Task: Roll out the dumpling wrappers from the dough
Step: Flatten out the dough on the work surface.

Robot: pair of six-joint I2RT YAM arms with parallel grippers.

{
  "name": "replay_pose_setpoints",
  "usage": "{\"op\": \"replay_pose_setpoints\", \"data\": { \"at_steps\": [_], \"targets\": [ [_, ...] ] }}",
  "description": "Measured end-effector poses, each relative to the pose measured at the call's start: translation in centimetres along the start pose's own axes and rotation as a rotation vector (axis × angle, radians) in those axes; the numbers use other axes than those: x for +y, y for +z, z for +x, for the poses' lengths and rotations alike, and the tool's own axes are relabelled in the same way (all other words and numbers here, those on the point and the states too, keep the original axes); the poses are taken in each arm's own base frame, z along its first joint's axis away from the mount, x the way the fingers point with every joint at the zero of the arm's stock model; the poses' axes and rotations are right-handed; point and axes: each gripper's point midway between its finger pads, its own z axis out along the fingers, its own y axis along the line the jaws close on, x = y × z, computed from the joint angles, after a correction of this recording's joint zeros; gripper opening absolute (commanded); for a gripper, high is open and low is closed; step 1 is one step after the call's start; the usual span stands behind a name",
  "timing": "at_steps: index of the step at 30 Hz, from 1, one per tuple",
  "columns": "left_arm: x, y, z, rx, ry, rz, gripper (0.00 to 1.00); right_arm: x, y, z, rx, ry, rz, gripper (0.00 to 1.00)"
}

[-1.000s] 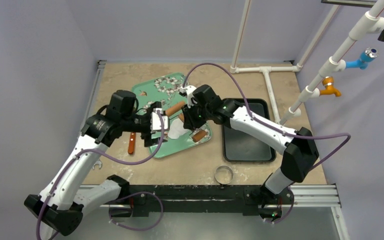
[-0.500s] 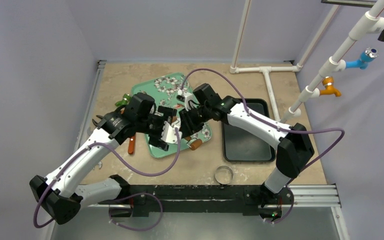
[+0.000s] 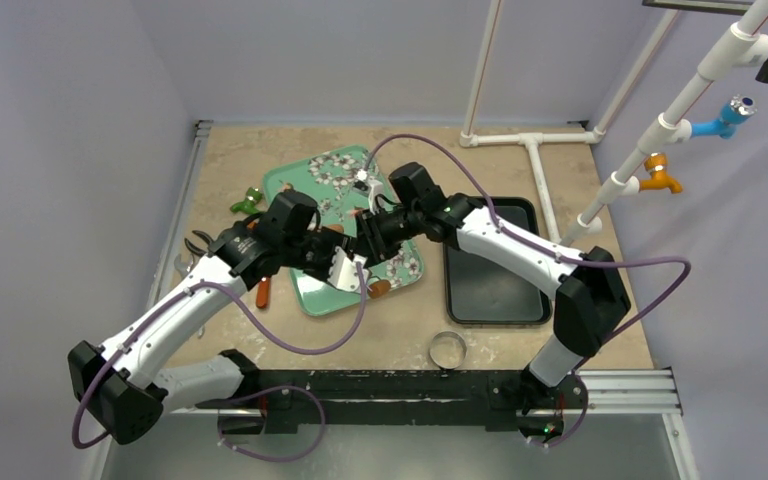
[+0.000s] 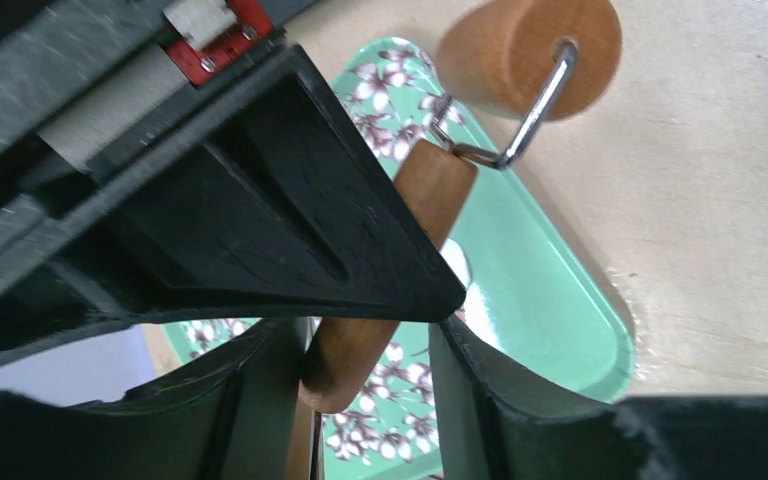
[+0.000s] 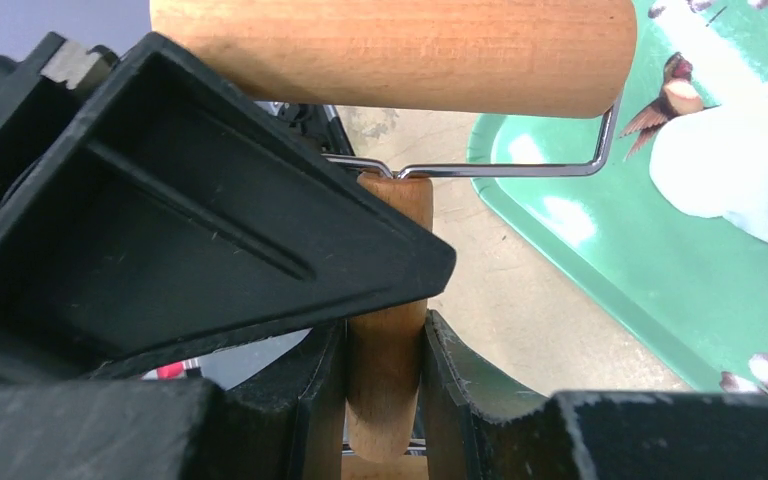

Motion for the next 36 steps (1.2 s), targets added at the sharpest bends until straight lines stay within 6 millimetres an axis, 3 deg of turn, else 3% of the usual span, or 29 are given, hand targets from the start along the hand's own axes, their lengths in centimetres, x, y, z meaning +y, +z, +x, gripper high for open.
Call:
{"op": "replay_pose_setpoints", "data": {
  "at_steps": [7,10,11,12,15,21,24,29,30,34,36],
  "targets": [
    [0.8,0.3,0.1,0.008,0.041,-0.024,0.44,-0.4,-0.1,0.2,-0.009,0.026,0.004,0.00],
    [0.5,0.6,0.6,0.025,0.054,-0.018,0.68,-0.5,0.0,0.4,-0.008,0.036,0.004,0.00],
    [0.4,0.8,0.9,0.030,0.059,-0.018,0.69,-0.5,0.0,0.4,-0.006,0.042,0.004,0.00],
    [0.3,0.9,1.0,0.033,0.068,-0.016,0.67,-0.5,0.0,0.5,-0.005,0.047,0.004,0.00],
    [-0.1,1.2,1.7,0.048,0.079,-0.013,0.50,-0.7,-0.1,0.3,-0.011,0.056,0.012,0.00],
    [0.6,1.3,2.0,0.065,0.077,-0.037,0.30,-0.9,0.0,0.0,-0.027,0.079,0.015,0.00],
    [0.6,1.6,2.2,0.072,0.074,-0.033,0.00,-1.1,0.2,0.1,-0.036,0.096,0.010,0.00],
    [0.3,1.8,2.4,0.078,0.049,-0.023,0.00,-1.4,0.1,-0.3,-0.051,0.125,0.009,0.00],
    [0.3,1.8,2.4,0.077,0.040,-0.023,0.00,-1.4,0.1,-0.3,-0.052,0.126,0.009,0.05],
    [0.0,1.9,2.5,0.079,-0.018,-0.021,0.00,-1.7,0.1,-0.3,-0.061,0.115,0.027,0.41],
    [0.1,2.2,2.5,0.075,-0.057,-0.027,0.00,-1.9,-0.1,-0.5,-0.076,0.083,0.051,0.49]
  ]
}}
